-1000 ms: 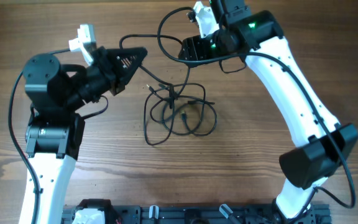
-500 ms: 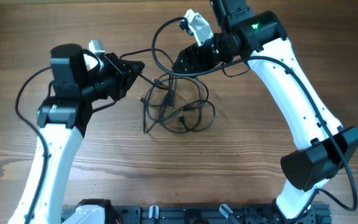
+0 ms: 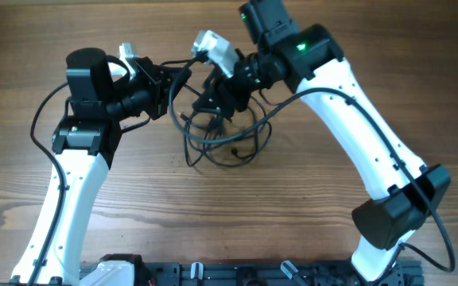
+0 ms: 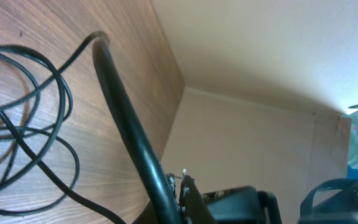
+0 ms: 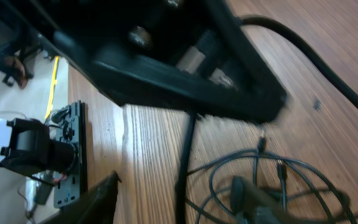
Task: Untangle cables
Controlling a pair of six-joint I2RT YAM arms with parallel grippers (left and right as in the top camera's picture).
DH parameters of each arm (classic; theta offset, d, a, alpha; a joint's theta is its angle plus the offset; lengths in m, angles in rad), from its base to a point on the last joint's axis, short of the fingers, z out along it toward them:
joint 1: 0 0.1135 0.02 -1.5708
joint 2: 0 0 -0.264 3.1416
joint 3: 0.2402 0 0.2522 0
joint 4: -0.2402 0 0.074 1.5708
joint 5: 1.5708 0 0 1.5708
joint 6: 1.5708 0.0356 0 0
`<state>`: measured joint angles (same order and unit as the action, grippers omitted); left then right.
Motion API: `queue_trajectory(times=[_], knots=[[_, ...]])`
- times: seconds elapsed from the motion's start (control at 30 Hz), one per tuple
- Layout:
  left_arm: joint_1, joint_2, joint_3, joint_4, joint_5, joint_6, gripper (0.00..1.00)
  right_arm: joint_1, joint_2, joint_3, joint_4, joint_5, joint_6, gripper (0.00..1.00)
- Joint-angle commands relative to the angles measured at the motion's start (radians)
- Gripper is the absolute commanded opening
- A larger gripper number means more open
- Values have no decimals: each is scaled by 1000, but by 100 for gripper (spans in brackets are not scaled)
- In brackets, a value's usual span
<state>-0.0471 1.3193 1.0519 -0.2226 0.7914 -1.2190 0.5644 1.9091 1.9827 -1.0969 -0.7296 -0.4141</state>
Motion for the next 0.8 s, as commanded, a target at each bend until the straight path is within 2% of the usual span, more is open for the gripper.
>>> queue_trajectory(times=[0.0,0.07,0.13,0.17,0.2,0.23,0.27,0.3,0.33,0.37,0.47,0.53,0.6,0.77], knots=[[-3,1,2,10,37,-69,4,24,-26,3,12,-16,-1,41],[-3,1,2,43,34,-81,4,28,-26,3,18,59,64,27],[-3,1,2,77,33,-80,4,27,-26,3,42,141,165,5],[-3,1,2,76,12,-71,10,25,-29,3,66,198,253,4],[-3,1,2,70,-8,-43,31,22,-30,3,80,240,315,4],[-3,1,2,54,-30,-4,55,14,-35,3,90,316,414,4],[-3,1,2,25,-61,42,70,-2,-44,3,87,409,530,4],[-2,1,2,-8,-95,84,84,-25,-55,3,72,472,616,4],[-3,2,2,-48,-135,113,91,-48,-67,3,63,479,635,4],[-3,2,2,-89,-174,127,95,-79,-81,3,52,478,653,4],[-6,5,1,-105,-191,165,70,-126,-94,3,44,431,657,4],[-18,5,1,-89,-192,166,71,-126,-93,3,45,416,608,4],[-21,5,1,-95,-193,175,82,-136,-106,18,55,416,571,4],[-34,16,1,-158,-270,195,84,-192,-200,147,109,407,569,4]])
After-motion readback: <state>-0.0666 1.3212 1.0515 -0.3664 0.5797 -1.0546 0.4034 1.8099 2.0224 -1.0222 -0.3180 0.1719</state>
